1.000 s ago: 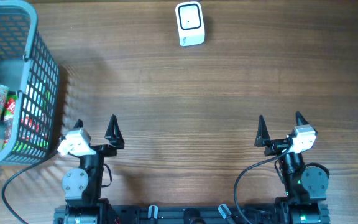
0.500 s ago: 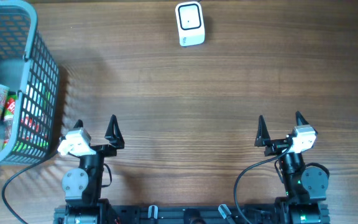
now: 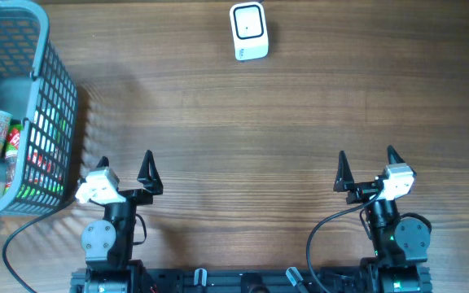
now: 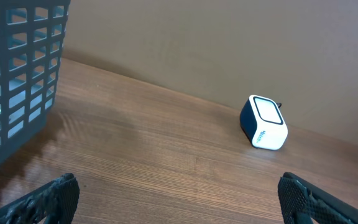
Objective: Scan the item barcode
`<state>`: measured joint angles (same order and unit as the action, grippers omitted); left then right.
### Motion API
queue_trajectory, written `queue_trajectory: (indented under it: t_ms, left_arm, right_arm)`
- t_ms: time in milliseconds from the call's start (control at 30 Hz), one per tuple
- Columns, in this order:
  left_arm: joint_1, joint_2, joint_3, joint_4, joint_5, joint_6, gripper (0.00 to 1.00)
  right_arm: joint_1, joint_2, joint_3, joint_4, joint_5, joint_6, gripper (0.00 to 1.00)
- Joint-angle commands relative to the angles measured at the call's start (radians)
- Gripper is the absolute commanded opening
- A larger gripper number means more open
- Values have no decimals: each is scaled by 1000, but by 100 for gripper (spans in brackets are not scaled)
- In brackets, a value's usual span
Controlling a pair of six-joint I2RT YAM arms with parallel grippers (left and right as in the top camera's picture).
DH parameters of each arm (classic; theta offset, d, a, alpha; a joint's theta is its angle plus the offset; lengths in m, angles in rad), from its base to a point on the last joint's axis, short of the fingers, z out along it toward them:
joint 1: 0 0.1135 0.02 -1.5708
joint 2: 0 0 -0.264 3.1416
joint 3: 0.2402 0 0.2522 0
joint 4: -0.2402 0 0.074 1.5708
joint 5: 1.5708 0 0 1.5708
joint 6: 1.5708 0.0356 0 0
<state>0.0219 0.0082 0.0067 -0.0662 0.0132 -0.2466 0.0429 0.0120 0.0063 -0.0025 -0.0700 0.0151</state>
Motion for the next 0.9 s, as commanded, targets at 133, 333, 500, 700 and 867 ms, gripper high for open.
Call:
queue_trajectory:
  t_ms: [133,333,500,700,867]
  left_arm:
    - [6,-2,-1,8,11,-10,100]
    - [6,-2,7,8,32,-11,100]
    - [6,3,150,-141,50,-19,100]
    - [6,232,546,-386,68,-8,100]
    - [6,622,980,-701,148,40,100]
  right_arm:
    - [-5,4,-1,4,-6,14,100]
    - [-5,4,-1,4,-6,14,100]
    - [-5,4,-1,4,-6,14,100]
    - [-5,4,-1,4,-6,14,100]
    - [-5,4,-1,4,-6,14,100]
